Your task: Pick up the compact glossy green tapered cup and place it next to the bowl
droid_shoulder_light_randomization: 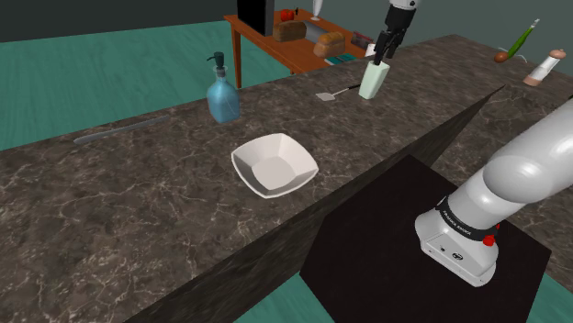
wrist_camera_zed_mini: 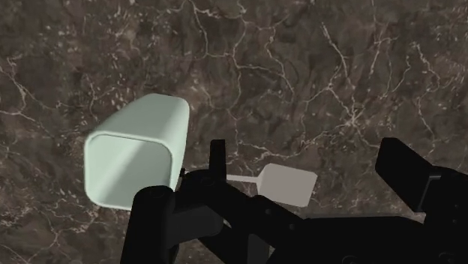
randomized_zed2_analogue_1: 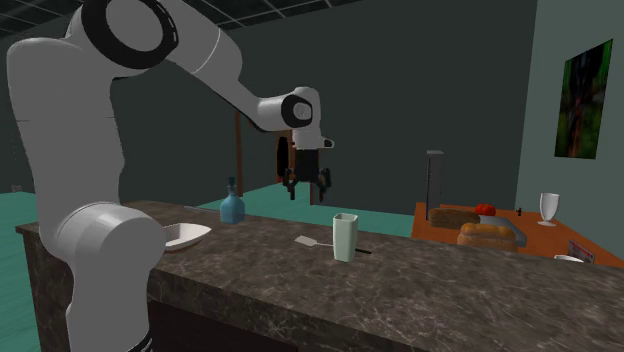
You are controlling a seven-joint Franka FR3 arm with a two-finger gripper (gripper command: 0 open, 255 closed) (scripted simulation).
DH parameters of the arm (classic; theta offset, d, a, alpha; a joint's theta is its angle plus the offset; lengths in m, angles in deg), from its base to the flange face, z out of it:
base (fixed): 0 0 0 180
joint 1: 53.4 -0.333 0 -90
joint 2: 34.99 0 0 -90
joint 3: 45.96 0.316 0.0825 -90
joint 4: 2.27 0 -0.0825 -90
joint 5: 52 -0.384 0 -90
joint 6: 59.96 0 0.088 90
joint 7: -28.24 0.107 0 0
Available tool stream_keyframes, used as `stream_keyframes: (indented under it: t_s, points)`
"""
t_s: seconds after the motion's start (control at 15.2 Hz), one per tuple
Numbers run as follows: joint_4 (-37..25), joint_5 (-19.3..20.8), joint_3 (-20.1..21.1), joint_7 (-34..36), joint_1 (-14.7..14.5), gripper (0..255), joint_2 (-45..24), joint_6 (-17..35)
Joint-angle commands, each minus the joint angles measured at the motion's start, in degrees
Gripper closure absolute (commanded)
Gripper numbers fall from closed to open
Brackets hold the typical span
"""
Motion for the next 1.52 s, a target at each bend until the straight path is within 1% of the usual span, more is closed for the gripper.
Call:
stream_keyframes:
  t_s: [0.0,0.4,0.92,1.39,1.45]
  points:
    - [-3.5,-0.5,-1.1,-2.0,0.7,0,-4.5,0.6]
    - [-13.1,-2.8,-3.1,-6.9,3.3,0,-16.7,2.1]
    - [-9.6,-3.4,-3.0,-7.3,3.5,0,-18.7,7.5]
    - [-9.7,-3.4,-3.0,-7.3,3.5,0,-18.7,7.4]
    - [-9.7,-3.4,-3.0,-7.3,3.5,255,-18.7,7.4]
